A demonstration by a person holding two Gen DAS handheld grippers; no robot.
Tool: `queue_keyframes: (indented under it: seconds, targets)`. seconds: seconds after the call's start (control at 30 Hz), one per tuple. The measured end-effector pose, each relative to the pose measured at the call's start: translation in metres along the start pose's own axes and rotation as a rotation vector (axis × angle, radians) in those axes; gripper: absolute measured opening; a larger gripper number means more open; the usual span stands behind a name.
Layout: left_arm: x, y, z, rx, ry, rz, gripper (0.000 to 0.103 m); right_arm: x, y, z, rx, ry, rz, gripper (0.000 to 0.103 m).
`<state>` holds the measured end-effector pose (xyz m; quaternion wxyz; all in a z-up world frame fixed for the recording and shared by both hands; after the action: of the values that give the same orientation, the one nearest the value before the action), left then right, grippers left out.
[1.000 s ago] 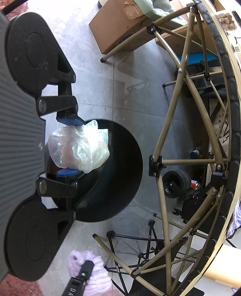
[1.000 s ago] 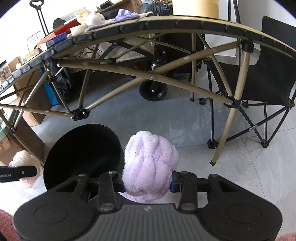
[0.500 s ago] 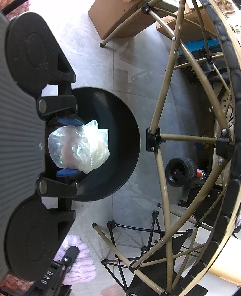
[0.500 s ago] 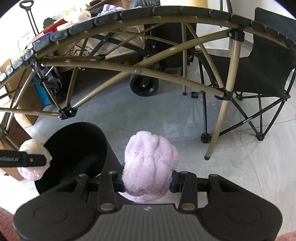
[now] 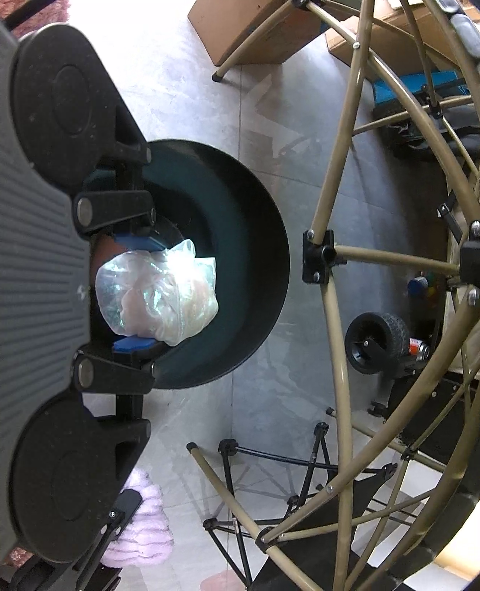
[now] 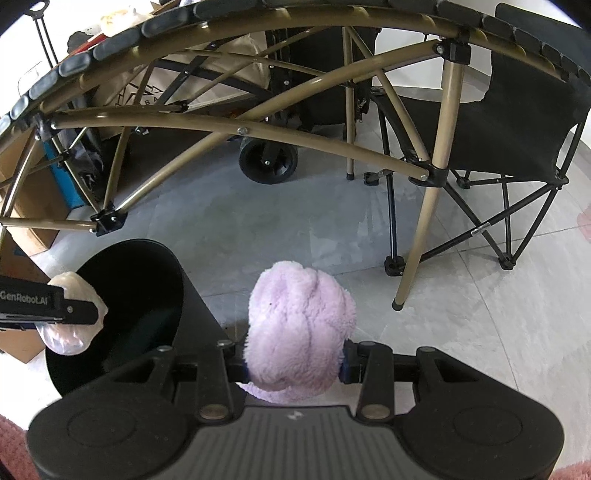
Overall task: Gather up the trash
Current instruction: 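Open the left gripper to drop the plastic bag into the bin, then move the right gripper holding the lilac towel over the bin opening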
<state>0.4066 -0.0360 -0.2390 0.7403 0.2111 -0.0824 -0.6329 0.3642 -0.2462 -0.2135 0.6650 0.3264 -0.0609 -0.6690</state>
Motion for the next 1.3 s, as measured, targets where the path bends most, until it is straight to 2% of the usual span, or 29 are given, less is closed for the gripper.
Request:
queue_keyframes:
  seconds: [0.4,0.47,0.53,0.63,1.3]
  targets:
    - [-0.0003,0.0004,-0.0010,0.001,0.015,0.000,0.048,0.0010,-0.0003,-0.0006,-0.001,-0.002,-0.004,0.039]
    - [-0.0008,-0.0002,-0.0007,-0.002,0.019,0.004,0.055,0.0008,-0.0003,-0.0005,0.000,-0.001,-0.003,0.039]
    - [-0.0020,-0.0003,-0.0002,-0.006,0.018,0.018,0.081,0.0004,-0.0008,-0.0003,0.000,0.000,-0.001,0.039]
    - [-0.0046,0.0001,0.0009,-0.008,0.026,0.033,0.103,0.0003,-0.0009,0.0003,0.000,0.000,-0.001,0.039]
    - [-0.0061,-0.0021,-0.0022,-0.025,0.037,0.029,0.103,-0.0001,-0.0009,0.0016,0.001,0.000,-0.001,0.039]
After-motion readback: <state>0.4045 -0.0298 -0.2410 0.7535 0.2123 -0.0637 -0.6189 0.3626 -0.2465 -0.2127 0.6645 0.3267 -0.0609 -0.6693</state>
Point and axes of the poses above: each gripper's, at about its wrist camera, not at the fingertips, and z roughly against the way its jaws point, x to its right, y to its top, the point moved 8 cm from there along -z, roughly the way its jaws point, and after that the axes turned 15 degrees about y, right-handed, at the moved point
